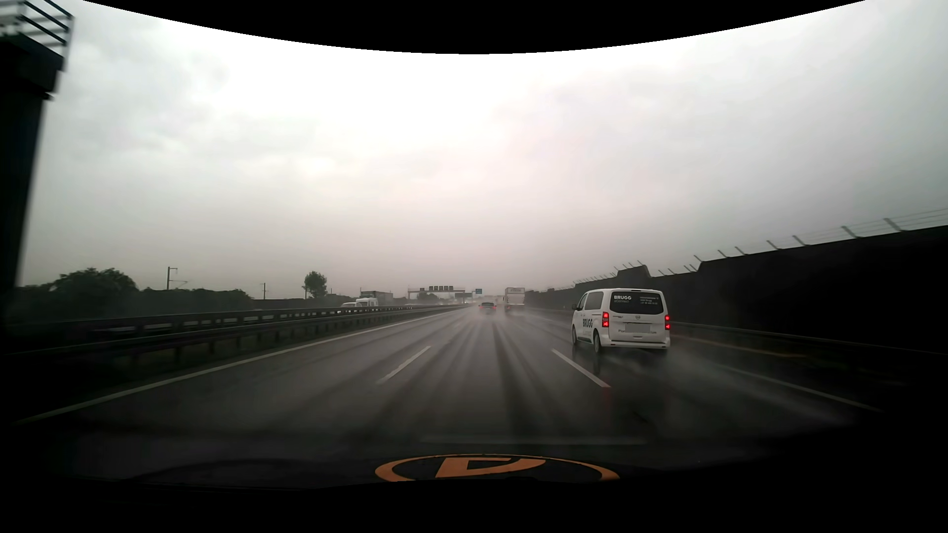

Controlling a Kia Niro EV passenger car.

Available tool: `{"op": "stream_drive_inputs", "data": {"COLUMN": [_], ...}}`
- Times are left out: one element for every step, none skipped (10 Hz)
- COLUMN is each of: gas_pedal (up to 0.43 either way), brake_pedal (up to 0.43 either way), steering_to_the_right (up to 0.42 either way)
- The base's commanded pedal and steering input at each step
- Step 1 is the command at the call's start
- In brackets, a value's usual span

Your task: Follow the waypoints while adhering to traffic rules and regulations

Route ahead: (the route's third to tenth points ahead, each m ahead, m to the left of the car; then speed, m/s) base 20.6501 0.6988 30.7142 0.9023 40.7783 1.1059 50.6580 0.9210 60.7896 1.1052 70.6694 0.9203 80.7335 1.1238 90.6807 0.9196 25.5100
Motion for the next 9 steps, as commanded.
{"op": "stream_drive_inputs", "data": {"gas_pedal": [0.228,0.228,0.228,0.228,0.240,0.240,0.240,0.240,0.240], "brake_pedal": [0.000,0.000,0.000,0.000,0.000,0.000,0.000,0.000,0.000], "steering_to_the_right": [-0.001,-0.001,-0.001,-0.001,-0.001,-0.002,-0.001,-0.001,-0.001]}}
